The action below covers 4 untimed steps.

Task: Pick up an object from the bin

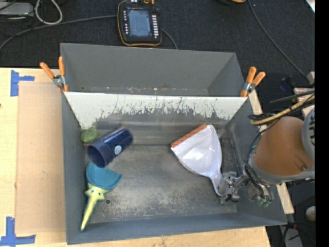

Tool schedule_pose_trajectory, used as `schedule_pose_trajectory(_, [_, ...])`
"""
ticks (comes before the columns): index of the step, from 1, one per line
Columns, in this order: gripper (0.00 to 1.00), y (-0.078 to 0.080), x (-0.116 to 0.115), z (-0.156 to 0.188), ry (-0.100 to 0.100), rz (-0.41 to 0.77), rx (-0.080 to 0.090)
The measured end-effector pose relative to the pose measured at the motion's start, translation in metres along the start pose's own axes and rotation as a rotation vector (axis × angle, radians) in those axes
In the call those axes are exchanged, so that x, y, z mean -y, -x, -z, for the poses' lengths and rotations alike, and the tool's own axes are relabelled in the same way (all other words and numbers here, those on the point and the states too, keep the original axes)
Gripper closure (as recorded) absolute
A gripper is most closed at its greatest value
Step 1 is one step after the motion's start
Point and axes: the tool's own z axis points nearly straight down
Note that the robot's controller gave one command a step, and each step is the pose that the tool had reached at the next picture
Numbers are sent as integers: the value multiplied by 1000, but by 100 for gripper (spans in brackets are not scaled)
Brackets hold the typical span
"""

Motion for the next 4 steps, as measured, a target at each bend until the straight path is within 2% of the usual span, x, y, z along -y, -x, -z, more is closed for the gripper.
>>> schedule_pose_trajectory(1, [100, 8, 6, 0, 1, 12, 0])
schedule_pose_trajectory(2, [100, 5, 12, 0, 2, 20, -1])
schedule_pose_trajectory(3, [100, 7, 11, 0, 2, 24, -2])
schedule_pose_trajectory(4, [100, 47, -7, 16, 3, 45, -3])
